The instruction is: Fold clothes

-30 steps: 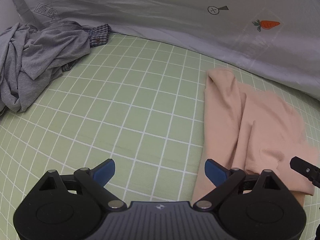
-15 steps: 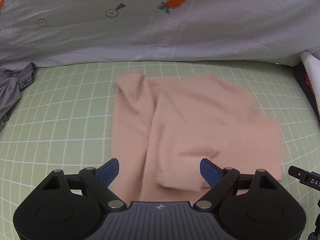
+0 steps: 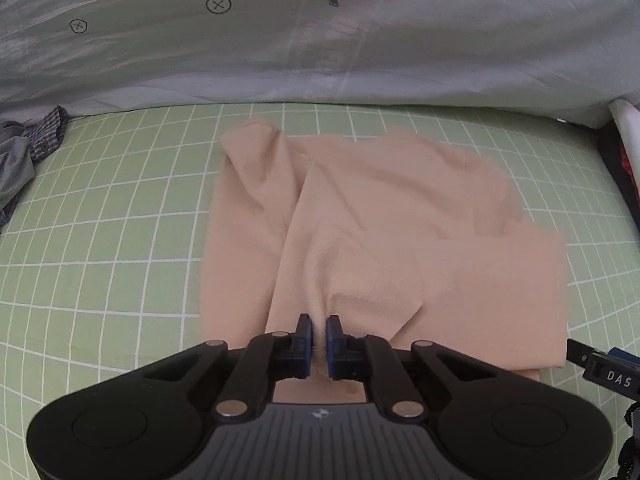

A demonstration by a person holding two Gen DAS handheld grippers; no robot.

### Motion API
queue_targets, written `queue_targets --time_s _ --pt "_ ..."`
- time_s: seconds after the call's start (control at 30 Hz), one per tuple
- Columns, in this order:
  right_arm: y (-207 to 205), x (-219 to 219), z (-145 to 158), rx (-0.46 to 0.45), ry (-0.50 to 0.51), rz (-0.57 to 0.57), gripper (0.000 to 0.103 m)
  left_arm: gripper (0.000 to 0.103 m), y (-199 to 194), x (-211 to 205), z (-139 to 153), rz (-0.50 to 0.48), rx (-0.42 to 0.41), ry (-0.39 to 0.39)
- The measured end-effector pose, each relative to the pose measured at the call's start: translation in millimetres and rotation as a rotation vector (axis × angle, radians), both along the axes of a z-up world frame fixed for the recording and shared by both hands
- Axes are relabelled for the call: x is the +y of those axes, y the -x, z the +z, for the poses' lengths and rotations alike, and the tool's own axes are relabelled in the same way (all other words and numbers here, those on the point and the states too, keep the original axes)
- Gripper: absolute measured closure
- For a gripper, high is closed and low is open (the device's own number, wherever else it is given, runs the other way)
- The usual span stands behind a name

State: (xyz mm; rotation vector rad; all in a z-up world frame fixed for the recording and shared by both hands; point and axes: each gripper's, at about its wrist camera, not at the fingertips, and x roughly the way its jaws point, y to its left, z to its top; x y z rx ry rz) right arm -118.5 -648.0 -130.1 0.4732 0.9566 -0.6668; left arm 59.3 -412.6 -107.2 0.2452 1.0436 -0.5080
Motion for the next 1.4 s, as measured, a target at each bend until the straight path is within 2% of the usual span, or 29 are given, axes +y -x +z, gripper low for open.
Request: queue_targets --time_s 0.17,0.3,0.37,0.57,0.73,0.83,0.87,0.9,0.93,0.97,1.1,1.23,1.4 --pt "-6 8 5 0.000 0.007 0.033 0.010 0.096 -9 26 42 0.063 -0.086 0.124" --pt "-13 18 9 0.008 0.014 0.070 0.010 0.096 -30 68 73 0.224 -0.137 0.262" --pt "-16 24 11 0.011 0.008 0.089 0.010 0.096 -41 90 83 0.297 -0.174 0.296" --pt "-28 41 17 0.029 0.025 0.149 0.010 0.097 -74 162 82 0.532 -0.246 0.324" --pt "-37 53 18 0.046 0.025 0.166 0.010 0.096 -90 198 54 0.629 -0.169 0.263" --pt "-41 60 18 0.054 0.034 0.183 0.010 0.090 -100 220 37 0.686 -0.122 0.226" --pt "-41 63 19 0.053 0.040 0.188 0.010 0.073 -101 224 32 0.688 -0.103 0.214" --pt "-41 65 21 0.046 0.049 0.191 0.010 0.047 -99 223 29 0.673 -0.091 0.200" --pt "-40 66 23 0.038 0.058 0.194 0.009 0.035 -94 220 28 0.658 -0.089 0.186" --pt "-38 68 25 0.023 0.065 0.199 0.003 0.025 -90 218 26 0.643 -0.087 0.171" --pt "-28 77 36 -0.035 0.090 0.224 0.000 0.018 -71 197 25 0.540 -0.031 0.105" --pt "-6 92 45 -0.079 0.109 0.249 0.000 0.018 -32 172 35 0.439 0.012 0.110" --pt "37 106 30 -0.073 -0.011 0.239 0.000 0.016 29 157 51 0.363 0.016 0.114"
